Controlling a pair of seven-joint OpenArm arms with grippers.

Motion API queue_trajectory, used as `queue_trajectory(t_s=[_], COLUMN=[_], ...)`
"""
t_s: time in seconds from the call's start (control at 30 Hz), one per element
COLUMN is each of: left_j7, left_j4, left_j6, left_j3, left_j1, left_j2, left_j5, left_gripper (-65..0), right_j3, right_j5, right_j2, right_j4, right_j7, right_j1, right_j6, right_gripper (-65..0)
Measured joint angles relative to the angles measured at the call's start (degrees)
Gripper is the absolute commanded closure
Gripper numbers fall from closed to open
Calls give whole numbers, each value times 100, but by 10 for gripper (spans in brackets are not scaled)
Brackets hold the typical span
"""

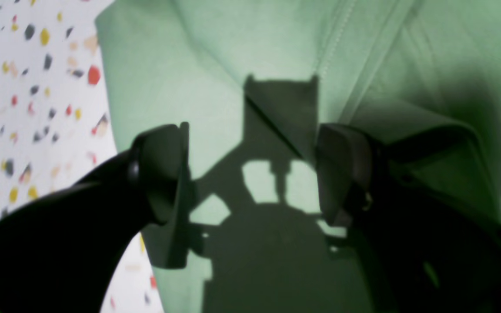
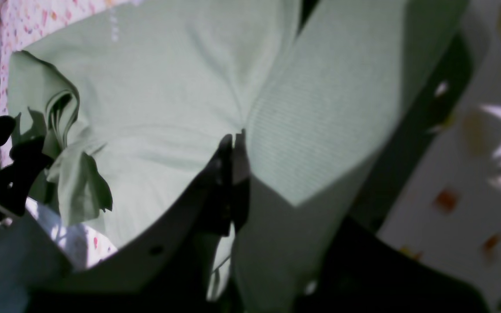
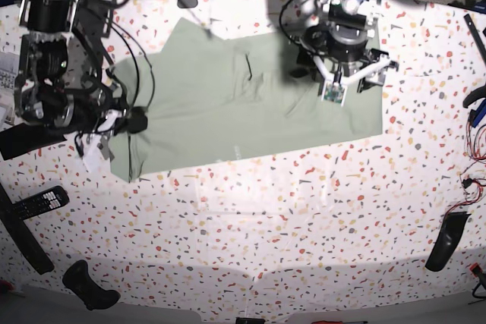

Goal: Fold the T-shirt properly
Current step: 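Grasp the collar end with the right gripper and fold it toward the left gripper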

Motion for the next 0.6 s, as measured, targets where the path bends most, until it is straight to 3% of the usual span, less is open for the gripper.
queue_trajectory(t_s=[0.17, 0.4, 0.6], left_j7=[39, -57, -96], left_j4=[-354, -1563, -2041], left_j6=[-26, -428, -457], left_j3=[0, 0, 0], left_j1=[-610, -1661, -2157], left_j2=[2, 2, 17], left_j5=[-509, -1523, -2063], left_gripper=[-448, -448, -448], right_j3=[0, -20, -758], right_j5=[-306, -323, -208], right_j2=[4, 7, -2], right_j4=[-15, -22, -22], right_j7=[-17, -13, -13], right_j1=[385, 909, 1106], right_j6=[-2, -2, -2], right_gripper=[0, 0, 0])
